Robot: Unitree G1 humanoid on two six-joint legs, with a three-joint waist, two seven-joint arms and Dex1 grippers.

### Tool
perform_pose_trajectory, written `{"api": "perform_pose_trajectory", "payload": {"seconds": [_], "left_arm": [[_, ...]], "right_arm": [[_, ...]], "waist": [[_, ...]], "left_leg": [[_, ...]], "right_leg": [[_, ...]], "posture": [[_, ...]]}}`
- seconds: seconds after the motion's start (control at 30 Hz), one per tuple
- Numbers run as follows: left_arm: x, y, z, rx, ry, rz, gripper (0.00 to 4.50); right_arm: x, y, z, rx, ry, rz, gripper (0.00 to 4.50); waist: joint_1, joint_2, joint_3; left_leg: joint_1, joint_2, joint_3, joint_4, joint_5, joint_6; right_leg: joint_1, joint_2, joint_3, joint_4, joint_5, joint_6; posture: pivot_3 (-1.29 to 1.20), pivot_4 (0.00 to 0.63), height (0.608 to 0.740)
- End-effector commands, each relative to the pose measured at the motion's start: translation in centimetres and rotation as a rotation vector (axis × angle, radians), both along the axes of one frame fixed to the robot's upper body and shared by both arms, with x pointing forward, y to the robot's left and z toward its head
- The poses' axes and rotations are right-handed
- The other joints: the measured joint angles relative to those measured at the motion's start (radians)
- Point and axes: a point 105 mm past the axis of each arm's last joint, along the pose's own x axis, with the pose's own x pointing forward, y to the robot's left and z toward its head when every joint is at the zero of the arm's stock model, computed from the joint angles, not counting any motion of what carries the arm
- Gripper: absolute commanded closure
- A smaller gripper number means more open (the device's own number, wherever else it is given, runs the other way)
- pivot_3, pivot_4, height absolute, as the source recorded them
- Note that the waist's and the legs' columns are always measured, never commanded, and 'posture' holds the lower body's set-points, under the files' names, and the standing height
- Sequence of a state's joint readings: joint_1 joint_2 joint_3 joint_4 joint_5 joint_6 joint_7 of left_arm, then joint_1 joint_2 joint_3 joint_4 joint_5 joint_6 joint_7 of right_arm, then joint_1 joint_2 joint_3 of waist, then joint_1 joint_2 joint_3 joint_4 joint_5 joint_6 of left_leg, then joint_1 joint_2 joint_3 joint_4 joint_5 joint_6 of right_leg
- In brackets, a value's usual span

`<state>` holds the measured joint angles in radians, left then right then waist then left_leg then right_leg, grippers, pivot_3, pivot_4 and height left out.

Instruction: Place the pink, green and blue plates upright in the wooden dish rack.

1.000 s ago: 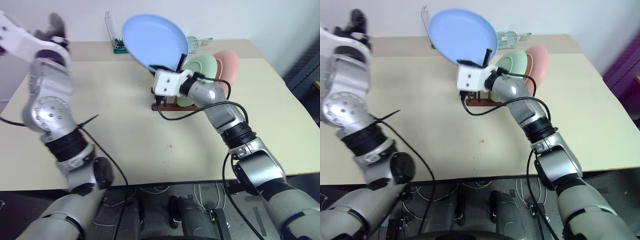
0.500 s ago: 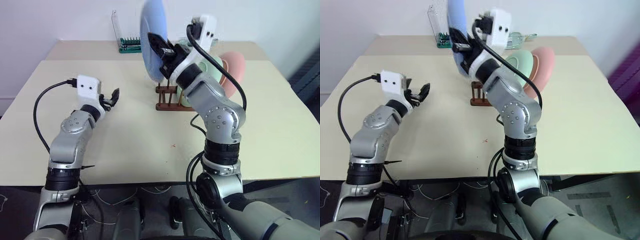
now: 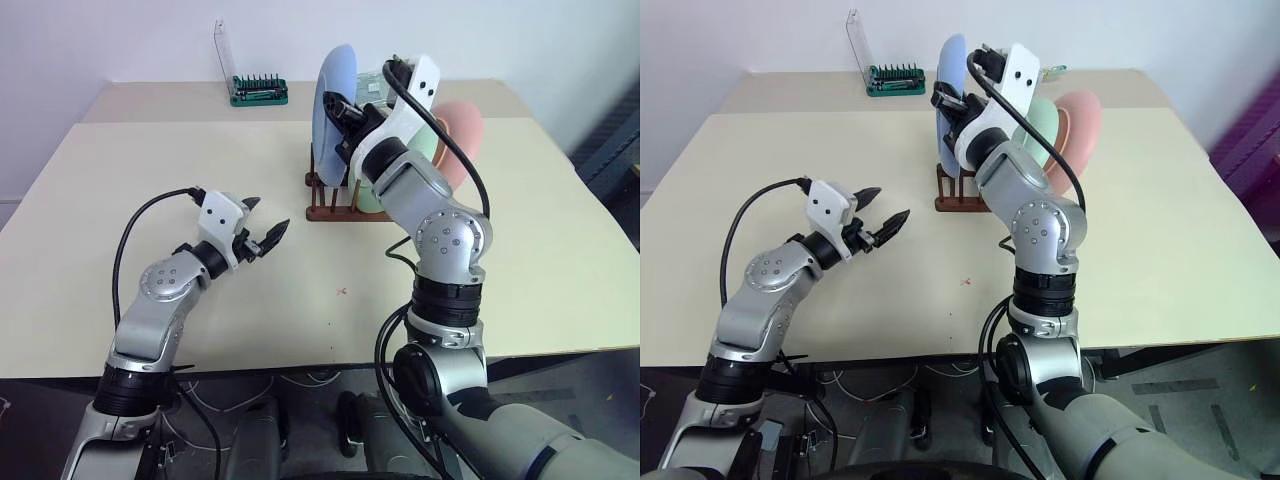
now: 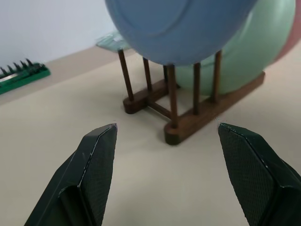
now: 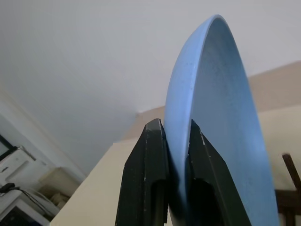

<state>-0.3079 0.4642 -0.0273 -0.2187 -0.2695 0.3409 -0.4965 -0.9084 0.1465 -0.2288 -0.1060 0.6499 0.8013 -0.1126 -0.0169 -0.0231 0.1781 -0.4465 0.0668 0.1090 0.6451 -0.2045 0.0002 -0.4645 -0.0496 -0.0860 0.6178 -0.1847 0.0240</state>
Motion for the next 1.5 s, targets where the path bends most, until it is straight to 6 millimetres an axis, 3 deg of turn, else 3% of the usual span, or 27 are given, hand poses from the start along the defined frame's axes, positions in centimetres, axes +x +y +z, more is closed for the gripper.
{"api": "perform_pose_trajectory", "payload": {"seconds": [0.03, 0.47, 0.6, 0.73, 0.97, 1.07, 1.17, 1.27, 1.43, 1.5], "left_arm": [[-0.8, -0.7, 0.3, 0.033, -0.023, -0.05, 1.02], [-1.1, -1.6, 0.1, 0.042, -0.027, -0.087, 1.02], [-1.2, -1.6, 0.1, 0.041, -0.029, -0.086, 0.98], [-1.3, -1.7, 0.1, 0.039, -0.029, -0.085, 0.98], [-1.3, -1.9, 0.1, 0.036, -0.029, -0.088, 0.98], [-1.3, -2.0, 0.1, 0.035, -0.029, -0.092, 0.98], [-1.3, -2.2, 0.1, 0.035, -0.03, -0.098, 0.98], [-1.6, -3.0, 0.3, 0.027, -0.028, -0.146, 0.98], [-2.7, -5.1, -0.1, 0.039, 0.01, -0.288, 0.98], [-3.1, -5.8, -0.5, 0.042, 0.04, -0.344, 0.98]], "right_arm": [[-0.6, 0.8, 2.0, 0.06, -0.041, 0.033, 4.5], [3.0, 1.4, 0.3, 0.052, 0.125, -0.023, 4.5], [3.6, 1.2, 0.0, 0.058, 0.15, -0.028, 2.95], [3.5, 1.0, 0.9, 0.054, 0.097, -0.022, 0.94], [3.0, -0.9, 5.1, -0.137, -0.208, -0.117, 0.94], [1.4, -1.5, 6.7, -0.269, -0.383, -0.101, 0.94], [-0.1, -2.4, 7.0, -0.387, -0.498, -0.068, 0.94], [-1.9, -6.2, 4.5, -0.709, -0.58, -0.022, 1.77], [-4.8, -10.5, 1.4, -0.925, -0.511, 0.108, 4.32], [-4.9, -12.4, 0.2, -0.972, -0.425, 0.082, 4.42]], "waist": [[0.0, 0.0, 0.0], [-0.003, 0.001, 0.001], [-0.002, 0.001, 0.001], [0.001, 0.001, 0.001], [0.001, 0.002, 0.001], [0.0, 0.002, 0.002], [0.001, 0.004, 0.002], [0.015, 0.004, 0.002], [0.025, 0.006, 0.004], [0.025, 0.007, 0.005]], "left_leg": [[0.0, 0.0, 0.0, 0.0, 0.0, 0.0], [0.0, 0.0, 0.0, -0.001, 0.0, 0.0], [0.0, 0.0, 0.0, -0.001, 0.0, 0.0], [-0.001, 0.0, 0.0, 0.0, 0.0, 0.0], [-0.001, 0.0, -0.001, 0.0, 0.0, 0.0], [-0.001, 0.0, 0.0, -0.001, 0.0, 0.0], [-0.002, 0.0, -0.001, -0.001, 0.0, 0.0], [-0.002, 0.0, -0.002, -0.001, 0.0, 0.001], [-0.002, -0.002, 0.001, 0.001, -0.002, 0.003], [-0.002, -0.002, 0.001, 0.001, -0.002, 0.003]], "right_leg": [[0.0, 0.0, 0.0, 0.0, 0.0, 0.0], [-0.001, 0.0, 0.0, -0.001, 0.0, 0.0], [0.0, 0.001, 0.0, -0.001, 0.0, 0.0], [0.0, 0.0, 0.0, -0.001, 0.0, 0.0], [0.0, 0.0, 0.0, -0.002, -0.002, 0.003], [0.0, 0.0, 0.0, -0.002, -0.002, 0.003], [-0.001, 0.0, 0.0, -0.002, -0.002, 0.003], [0.0, 0.0, 0.0, -0.003, -0.003, 0.004], [0.001, -0.004, 0.0, -0.005, -0.003, 0.004], [0.0, -0.005, 0.0, -0.005, -0.004, 0.004]], "posture": [[0.0, 0.15, 0.73], [0.0, 0.15, 0.73], [0.0, 0.15, 0.73], [0.0, 0.15, 0.73], [0.0, 0.15, 0.73], [0.0, 0.15, 0.73], [0.0, 0.15, 0.73], [0.0, 0.15, 0.73], [0.0, 0.15, 0.73], [0.0, 0.15, 0.73]]}}
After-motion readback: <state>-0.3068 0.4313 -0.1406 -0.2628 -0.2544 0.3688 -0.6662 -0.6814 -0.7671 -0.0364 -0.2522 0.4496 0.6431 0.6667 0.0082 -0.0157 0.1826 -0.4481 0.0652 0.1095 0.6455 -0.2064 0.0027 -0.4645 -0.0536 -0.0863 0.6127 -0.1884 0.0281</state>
